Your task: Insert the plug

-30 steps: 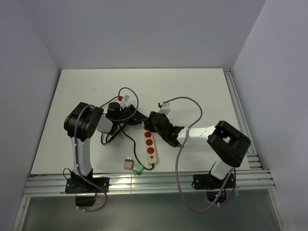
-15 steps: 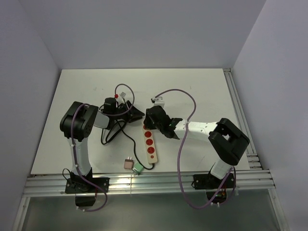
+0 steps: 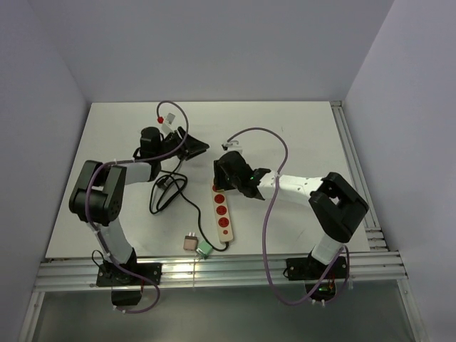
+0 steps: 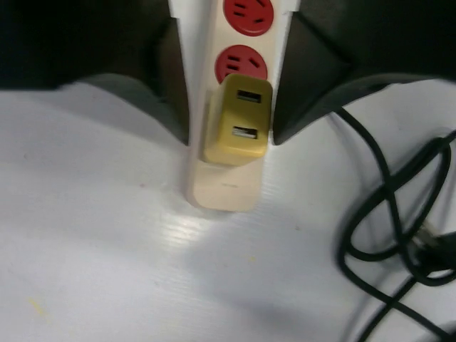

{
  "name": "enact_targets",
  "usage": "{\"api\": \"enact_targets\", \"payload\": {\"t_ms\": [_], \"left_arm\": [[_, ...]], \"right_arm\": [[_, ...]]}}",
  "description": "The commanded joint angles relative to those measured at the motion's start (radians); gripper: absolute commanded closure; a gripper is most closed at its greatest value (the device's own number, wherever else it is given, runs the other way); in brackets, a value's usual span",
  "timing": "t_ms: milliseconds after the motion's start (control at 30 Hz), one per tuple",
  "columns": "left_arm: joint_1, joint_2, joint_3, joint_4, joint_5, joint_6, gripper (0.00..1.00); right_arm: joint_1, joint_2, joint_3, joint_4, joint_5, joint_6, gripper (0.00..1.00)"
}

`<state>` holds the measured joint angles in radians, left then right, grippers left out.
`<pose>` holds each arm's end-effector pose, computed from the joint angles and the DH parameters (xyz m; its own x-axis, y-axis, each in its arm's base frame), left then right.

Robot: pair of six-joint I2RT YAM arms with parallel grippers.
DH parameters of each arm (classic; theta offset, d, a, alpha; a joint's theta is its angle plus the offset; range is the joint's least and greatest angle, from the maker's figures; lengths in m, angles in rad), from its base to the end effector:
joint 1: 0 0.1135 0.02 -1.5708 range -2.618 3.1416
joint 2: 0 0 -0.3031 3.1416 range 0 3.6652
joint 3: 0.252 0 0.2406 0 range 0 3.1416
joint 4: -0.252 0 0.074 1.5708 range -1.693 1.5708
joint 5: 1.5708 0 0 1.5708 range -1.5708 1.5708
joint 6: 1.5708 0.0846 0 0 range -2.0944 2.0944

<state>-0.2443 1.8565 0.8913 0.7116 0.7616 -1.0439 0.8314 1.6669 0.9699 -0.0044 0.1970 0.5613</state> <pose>0.3917 -0.1578 0.2130 -0.8340 -0.4368 -0.3371 0.2035 0.3243 -0.9238 0.2724 0.2742 0.2103 -0.7002 0.0069 -0.7140 -0.2966 0.9067 0.2997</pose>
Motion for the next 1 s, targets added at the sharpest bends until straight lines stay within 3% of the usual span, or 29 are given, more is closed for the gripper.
{"api": "enact_targets", "payload": {"t_ms": [0, 67, 167, 433, 600, 700, 867, 967], "left_arm": [[0.004, -0.152, -0.014, -0.030, -0.033, 0.011, 0.51], [0.004, -0.234, -0.046, -0.083, -0.079, 0.030, 0.51], [0.004, -0.357, -0.090, -0.185, -0.136, 0.074, 0.48], [0.000, -0.678, -0.195, -0.578, -0.387, 0.217, 0.47], [-0.030, -0.830, -0.246, -0.848, -0.456, 0.280, 0.50], [-0.151, -0.920, -0.262, -0.990, -0.599, 0.320, 0.50], [-0.385, -1.078, -0.351, -1.072, -0.750, 0.240, 0.49], [-0.521, -1.060, -0.359, -1.086, -0.757, 0.164, 0.51]], "right_arm": [[-0.032, 0.022, 0.033, -0.161, 0.024, -0.084, 0.40], [-0.038, 0.011, 0.072, -0.189, 0.024, -0.096, 0.31], [-0.044, -0.015, 0.127, -0.229, 0.035, -0.113, 0.25], [-0.028, -0.196, 0.178, -0.400, 0.061, -0.054, 0.23], [0.066, -0.333, 0.119, -0.537, 0.079, 0.081, 0.26], [0.067, -0.436, 0.063, -0.595, 0.081, 0.137, 0.27], [0.066, -0.601, -0.025, -0.597, 0.022, 0.173, 0.27], [0.064, -0.706, -0.085, -0.597, 0.027, 0.186, 0.27]]}}
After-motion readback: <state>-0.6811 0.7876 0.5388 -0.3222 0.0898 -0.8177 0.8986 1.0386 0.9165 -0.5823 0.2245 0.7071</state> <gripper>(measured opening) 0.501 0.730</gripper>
